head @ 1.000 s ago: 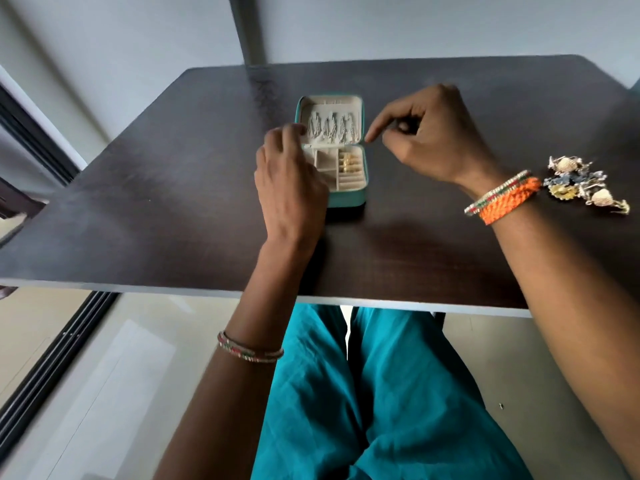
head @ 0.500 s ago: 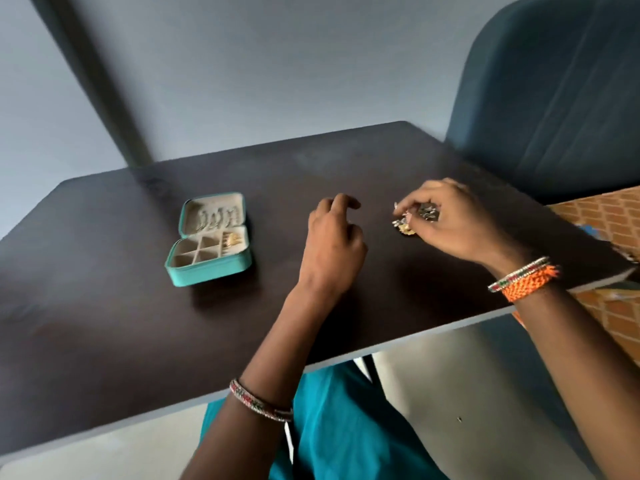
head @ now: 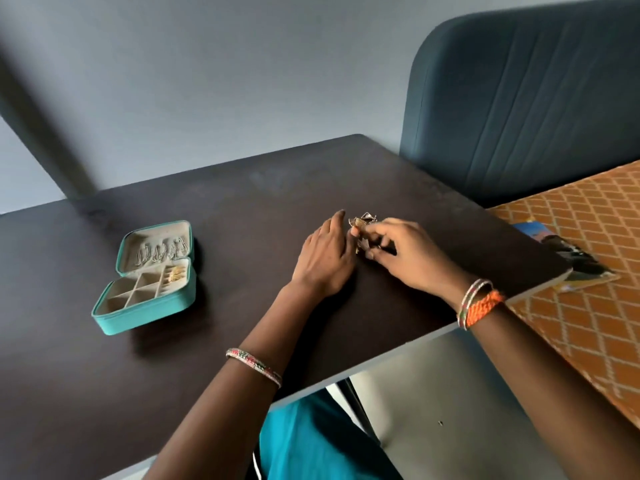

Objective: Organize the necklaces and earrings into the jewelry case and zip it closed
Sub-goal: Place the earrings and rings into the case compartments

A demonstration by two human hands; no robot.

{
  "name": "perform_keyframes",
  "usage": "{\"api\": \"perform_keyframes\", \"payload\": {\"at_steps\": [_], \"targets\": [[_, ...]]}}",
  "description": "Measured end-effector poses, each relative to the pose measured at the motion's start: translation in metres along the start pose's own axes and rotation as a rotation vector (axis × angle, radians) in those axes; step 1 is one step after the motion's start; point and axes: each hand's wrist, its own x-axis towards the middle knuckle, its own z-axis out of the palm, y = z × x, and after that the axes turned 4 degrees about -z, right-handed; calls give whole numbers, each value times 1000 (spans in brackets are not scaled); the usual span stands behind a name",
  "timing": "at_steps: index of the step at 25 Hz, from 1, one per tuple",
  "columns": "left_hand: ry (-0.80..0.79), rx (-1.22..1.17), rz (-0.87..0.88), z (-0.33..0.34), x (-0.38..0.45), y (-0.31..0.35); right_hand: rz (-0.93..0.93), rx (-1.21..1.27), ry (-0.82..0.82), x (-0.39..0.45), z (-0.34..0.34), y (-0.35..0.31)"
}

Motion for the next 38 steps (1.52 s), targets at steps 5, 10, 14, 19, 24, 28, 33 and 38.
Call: {"api": "perform_keyframes", "payload": {"at_steps": [5,10,14,19,24,28,33,38], "targets": [[8,50,39,1,-3,0,144,190,112,14,-22,18],[11,41,40,2,-3,-1,145,-43,-46,19,-33,22],[13,33,42,3,-2,-2,154,-68,-39,24,-21,22],[22,79,74,4,-3,-2,138,-123,-34,25,-15,22],[53,74,155,7,-4,-2,83,-117,74,27,-17,19],[65,-61,248,-1,-5,0,-11,67,128,28,-20,5],[216,-506,122,-31,-21,9,-96,479,150,24,-23,-21],[352,-630,62,-71,-65,0,-167,842,63,14,-14,-74]]}}
